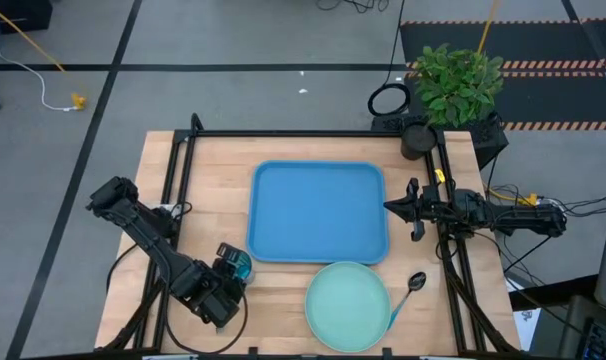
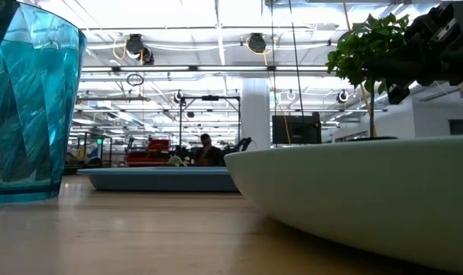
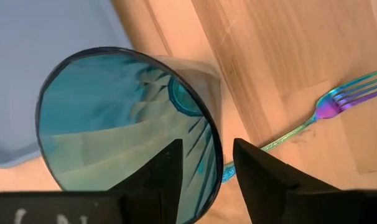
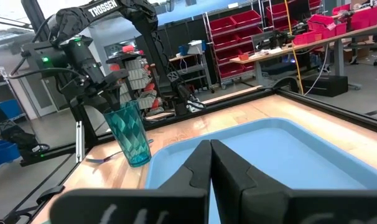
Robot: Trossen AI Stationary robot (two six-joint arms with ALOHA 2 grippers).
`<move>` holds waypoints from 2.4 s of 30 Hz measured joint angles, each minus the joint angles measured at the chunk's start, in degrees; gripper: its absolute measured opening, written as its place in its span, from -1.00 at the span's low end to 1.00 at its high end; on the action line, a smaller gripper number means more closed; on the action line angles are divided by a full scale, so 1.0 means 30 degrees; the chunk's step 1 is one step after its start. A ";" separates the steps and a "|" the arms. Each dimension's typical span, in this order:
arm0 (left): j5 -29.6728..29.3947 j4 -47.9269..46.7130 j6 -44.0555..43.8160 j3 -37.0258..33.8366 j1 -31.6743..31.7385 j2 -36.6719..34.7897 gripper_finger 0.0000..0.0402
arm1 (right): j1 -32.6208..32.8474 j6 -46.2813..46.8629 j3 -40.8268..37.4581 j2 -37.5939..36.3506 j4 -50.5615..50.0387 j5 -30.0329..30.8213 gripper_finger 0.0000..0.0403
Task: Pick and place plate/cup/fork/spoon on tray
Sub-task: Put the blue glass on the blue serving tray
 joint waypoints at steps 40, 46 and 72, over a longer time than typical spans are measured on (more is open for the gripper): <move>-0.1410 -0.5129 1.1737 0.6732 0.6644 -0.0362 -0.91 | 0.0102 0.0717 0.0007 -0.0007 -0.0066 -0.1026 -1.00; -0.1990 -0.5106 1.4655 0.6739 0.9982 -0.0412 -0.96 | 0.0102 0.0681 0.0005 -0.0007 -0.0058 -0.1016 -1.00; 0.1215 0.0657 1.8784 0.2887 1.9785 -0.0233 -0.89 | 0.0095 0.0489 0.0004 -0.0007 -0.0058 0.0017 -1.00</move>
